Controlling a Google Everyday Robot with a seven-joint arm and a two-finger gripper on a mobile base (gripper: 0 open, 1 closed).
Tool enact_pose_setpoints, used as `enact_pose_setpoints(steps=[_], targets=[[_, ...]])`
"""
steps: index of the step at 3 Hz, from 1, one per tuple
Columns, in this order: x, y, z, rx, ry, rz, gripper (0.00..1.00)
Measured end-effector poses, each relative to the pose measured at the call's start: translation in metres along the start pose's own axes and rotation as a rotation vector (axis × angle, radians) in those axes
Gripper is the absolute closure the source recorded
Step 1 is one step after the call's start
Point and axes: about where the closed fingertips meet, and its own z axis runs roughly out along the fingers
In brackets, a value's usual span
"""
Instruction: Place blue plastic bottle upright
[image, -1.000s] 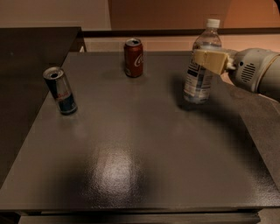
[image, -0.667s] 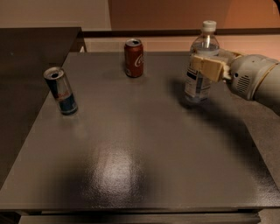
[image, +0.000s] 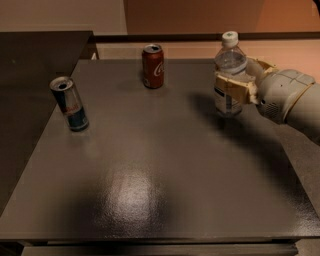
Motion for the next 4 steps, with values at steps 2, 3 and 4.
enact_pose_setpoints(steps=[2,3,4], targets=[[-0.014,0.005,-0.003,-0.076,-0.007,0.036,1.0],[-0.018,0.008,-0.001,-0.109,-0.004,0.095,1.0],[-0.023,0.01,0.0,-0.127,0.001,0.136,0.84]])
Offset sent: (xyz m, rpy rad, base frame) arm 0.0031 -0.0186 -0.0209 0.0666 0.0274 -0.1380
